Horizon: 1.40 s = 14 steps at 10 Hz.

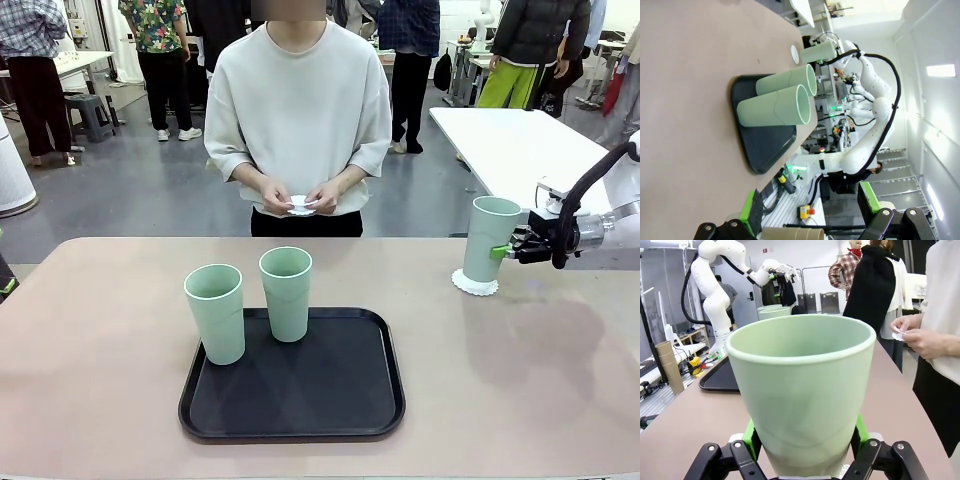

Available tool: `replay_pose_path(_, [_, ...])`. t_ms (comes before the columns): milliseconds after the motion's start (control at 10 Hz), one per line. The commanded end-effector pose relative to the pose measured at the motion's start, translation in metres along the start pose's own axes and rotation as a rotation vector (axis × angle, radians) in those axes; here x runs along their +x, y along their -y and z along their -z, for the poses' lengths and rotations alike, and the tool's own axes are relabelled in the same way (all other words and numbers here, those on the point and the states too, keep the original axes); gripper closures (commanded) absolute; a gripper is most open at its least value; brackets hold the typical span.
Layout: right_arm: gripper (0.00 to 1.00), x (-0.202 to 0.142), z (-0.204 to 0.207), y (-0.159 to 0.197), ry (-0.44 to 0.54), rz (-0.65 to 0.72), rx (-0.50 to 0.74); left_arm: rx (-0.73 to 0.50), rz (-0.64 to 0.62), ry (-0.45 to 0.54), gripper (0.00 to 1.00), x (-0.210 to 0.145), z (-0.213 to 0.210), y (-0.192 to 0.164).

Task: Place coasters on the table and set cups on them.
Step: Pick up one Reusable plastic cup and place it on a coaster set by the human.

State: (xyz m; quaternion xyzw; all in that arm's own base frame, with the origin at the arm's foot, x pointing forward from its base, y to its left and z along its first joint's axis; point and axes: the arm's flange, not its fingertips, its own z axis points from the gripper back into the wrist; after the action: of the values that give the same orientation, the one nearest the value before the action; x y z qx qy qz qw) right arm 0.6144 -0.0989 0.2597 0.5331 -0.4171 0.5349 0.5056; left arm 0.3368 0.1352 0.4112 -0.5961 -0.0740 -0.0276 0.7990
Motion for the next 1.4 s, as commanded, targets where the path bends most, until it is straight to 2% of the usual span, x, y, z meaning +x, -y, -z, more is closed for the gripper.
replay_pose_path(0, [0.15,-0.004,0.0,0.007,-0.037,-0.049,0.032,-0.019,0.011,0.011,0.0,0.0,0.0,0.002])
replay_pose_path(1300, [0.15,-0.024,-0.008,0.023,-0.02,-0.006,0.0,-0.019,0.011,0.011,0.0,0.0,0.0,0.002])
